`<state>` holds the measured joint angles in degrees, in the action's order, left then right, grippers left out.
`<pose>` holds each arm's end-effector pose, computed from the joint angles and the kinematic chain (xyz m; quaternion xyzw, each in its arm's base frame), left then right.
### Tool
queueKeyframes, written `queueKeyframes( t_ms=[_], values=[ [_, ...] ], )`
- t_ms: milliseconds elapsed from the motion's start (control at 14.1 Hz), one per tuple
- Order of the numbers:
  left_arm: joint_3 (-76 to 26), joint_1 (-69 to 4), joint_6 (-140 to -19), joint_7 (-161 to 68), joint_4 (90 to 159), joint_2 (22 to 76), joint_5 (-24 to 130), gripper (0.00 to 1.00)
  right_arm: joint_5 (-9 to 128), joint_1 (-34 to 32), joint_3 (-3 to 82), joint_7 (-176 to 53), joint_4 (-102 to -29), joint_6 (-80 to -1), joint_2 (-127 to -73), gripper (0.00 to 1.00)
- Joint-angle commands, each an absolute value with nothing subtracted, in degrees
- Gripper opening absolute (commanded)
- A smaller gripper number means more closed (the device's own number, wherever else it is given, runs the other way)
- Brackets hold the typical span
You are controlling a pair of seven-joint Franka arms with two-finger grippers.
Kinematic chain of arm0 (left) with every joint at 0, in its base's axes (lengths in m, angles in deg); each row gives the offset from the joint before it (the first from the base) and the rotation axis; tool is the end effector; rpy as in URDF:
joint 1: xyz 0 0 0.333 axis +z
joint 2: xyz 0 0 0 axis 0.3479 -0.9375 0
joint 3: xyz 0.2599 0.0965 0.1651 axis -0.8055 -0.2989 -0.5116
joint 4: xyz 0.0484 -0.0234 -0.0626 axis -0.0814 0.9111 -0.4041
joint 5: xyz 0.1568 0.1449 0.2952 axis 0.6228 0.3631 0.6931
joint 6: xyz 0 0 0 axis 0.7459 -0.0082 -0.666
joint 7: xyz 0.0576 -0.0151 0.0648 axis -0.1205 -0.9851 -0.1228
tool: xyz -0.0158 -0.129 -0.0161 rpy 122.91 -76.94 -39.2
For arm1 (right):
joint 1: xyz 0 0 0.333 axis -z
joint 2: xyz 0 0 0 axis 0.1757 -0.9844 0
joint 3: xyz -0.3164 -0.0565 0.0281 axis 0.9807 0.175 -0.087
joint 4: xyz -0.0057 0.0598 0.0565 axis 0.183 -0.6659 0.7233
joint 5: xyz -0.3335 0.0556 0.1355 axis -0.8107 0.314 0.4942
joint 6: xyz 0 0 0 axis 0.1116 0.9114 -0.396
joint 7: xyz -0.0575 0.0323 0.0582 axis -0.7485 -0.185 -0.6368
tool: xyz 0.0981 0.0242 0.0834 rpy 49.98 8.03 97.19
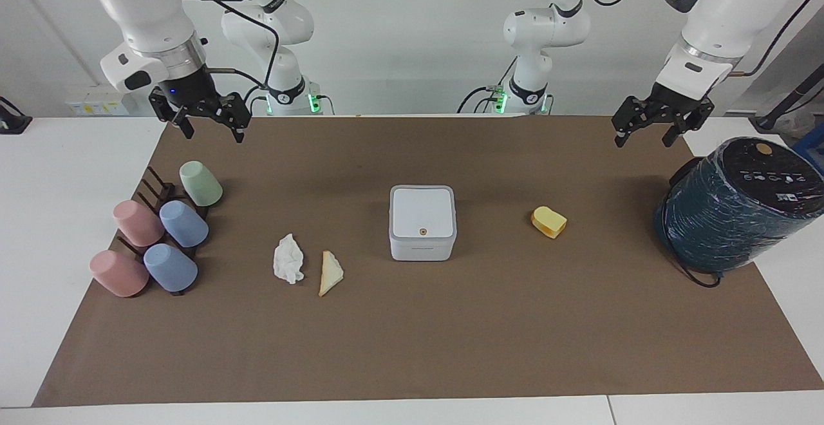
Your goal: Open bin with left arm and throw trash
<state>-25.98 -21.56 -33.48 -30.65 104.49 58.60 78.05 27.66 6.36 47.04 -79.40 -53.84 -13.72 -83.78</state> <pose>0.5332 -0.0312 0.6110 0.9992 -0.0327 0.0211 0.0038 0.5171 0.0260 0.6009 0.9982 -0.0573 -0.0061 0.0141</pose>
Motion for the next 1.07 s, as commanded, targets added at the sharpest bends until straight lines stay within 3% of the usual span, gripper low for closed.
queueKeyframes(
  t_ms=[0, 497, 710, 994],
  values=[
    [-25.77, -21.41, -34.43, -29.99, 106.65, 59.84, 79.11, 1.0, 27.18, 7.13, 46.64, -77.97, -55.15, -14.15, -82.72, 1.0],
    [-25.25, -22.12, -36.71, -30.42, 107.62, 60.37, 79.11, 1.0, 27.18, 7.92, 46.73, -77.97, -55.15, -13.8, -82.72, 1.0],
    [-25.24, -28.15, -43.48, -31.3, 109.28, 60.37, 78.85, 0.99, 27.18, 7.92, 46.73, -77.97, -55.23, -13.71, -82.72, 1.0],
    [-25.07, -36.16, -45.94, -40.34, 111.05, 59.76, 78.67, 0.2, 27.27, 8.1, 46.73, -78.06, -55.58, -16.07, -82.72, 1.0]
  ],
)
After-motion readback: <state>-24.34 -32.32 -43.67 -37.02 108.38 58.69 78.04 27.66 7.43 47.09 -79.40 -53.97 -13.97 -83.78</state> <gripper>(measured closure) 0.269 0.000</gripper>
